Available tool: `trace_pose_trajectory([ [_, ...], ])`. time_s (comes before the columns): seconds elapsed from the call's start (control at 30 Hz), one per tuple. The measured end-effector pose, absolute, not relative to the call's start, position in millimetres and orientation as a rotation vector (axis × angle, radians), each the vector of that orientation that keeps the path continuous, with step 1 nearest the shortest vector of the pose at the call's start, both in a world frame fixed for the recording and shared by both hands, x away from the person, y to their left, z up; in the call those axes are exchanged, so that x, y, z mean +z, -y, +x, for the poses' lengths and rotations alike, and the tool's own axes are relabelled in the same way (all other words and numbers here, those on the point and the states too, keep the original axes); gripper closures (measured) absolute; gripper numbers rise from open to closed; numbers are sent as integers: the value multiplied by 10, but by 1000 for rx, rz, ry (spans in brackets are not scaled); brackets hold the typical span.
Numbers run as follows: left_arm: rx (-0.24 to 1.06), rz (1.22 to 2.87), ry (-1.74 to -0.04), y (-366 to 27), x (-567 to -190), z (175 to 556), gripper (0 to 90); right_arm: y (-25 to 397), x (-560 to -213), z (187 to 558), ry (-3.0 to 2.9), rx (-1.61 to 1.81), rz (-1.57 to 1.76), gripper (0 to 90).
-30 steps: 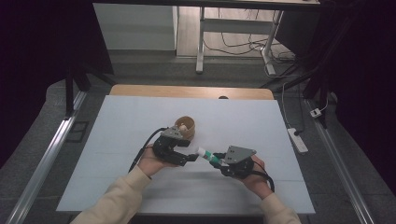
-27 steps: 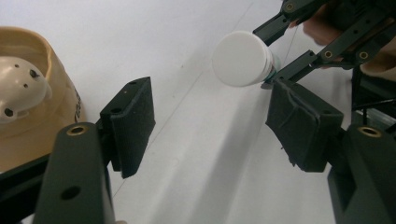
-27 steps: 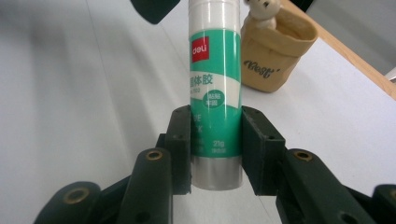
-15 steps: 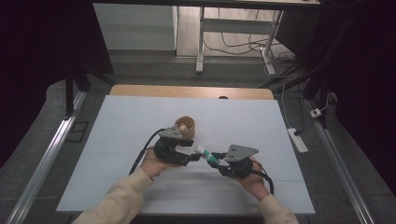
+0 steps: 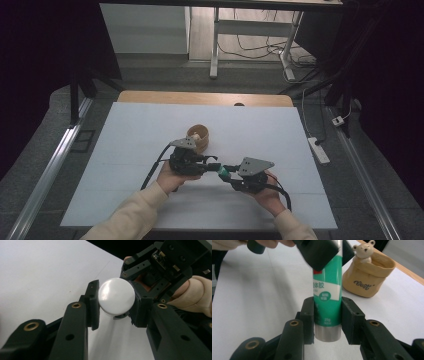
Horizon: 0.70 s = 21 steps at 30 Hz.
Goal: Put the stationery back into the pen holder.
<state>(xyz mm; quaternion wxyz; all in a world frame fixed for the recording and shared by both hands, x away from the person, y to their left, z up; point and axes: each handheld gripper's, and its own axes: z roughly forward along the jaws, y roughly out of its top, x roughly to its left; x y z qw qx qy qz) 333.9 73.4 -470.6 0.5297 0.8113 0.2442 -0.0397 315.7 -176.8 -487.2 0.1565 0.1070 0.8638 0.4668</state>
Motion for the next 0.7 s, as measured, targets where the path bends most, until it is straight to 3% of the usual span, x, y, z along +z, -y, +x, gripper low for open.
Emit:
trace_pose_trajectory([
  [0.2, -77, 1941, -581, -732, -4693, 3324, 643, 1772, -4881, 3165, -2480, 1342, 319, 634],
  [0.43, 14, 1965, -589, -816, -4621, 3325, 644, 1867, -4839, 3200, -2430, 1384, 432, 464],
  [0.7, 67, 1923, -618, -1026, -4507, 3363, 644, 2165, -4851, 3208, -2369, 1370, 568, 385],
])
